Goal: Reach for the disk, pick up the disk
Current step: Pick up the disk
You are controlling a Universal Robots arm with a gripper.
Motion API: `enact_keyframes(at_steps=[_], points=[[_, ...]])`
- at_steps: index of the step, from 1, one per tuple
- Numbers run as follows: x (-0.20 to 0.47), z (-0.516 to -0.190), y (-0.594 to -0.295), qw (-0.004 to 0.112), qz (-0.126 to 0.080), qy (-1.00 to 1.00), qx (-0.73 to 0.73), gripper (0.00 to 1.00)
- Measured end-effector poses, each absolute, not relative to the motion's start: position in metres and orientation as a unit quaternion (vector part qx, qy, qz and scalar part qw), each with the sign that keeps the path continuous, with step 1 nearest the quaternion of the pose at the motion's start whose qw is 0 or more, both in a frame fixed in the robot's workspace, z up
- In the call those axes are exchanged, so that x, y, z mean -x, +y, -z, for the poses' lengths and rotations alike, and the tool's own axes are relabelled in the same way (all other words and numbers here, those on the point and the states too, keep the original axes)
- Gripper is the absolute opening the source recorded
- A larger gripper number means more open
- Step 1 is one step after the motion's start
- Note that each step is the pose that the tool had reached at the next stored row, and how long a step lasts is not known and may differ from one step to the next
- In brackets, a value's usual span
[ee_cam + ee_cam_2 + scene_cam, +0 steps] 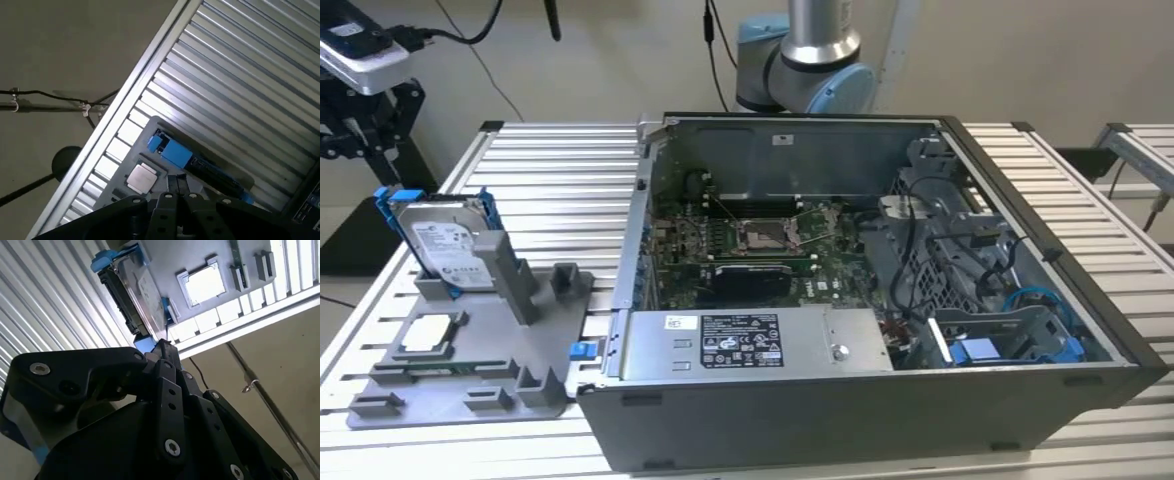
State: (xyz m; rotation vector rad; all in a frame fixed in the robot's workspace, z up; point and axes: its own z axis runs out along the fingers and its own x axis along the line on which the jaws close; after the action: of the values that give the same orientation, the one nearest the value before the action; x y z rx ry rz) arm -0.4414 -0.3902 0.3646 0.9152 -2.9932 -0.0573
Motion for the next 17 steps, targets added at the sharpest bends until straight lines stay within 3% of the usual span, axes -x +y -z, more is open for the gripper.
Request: enact_keyframes(at_steps=[17], points=[[0.4414,-0.3646,-0.3903,0.008,0.017,-0.899,-0.437,0.00]])
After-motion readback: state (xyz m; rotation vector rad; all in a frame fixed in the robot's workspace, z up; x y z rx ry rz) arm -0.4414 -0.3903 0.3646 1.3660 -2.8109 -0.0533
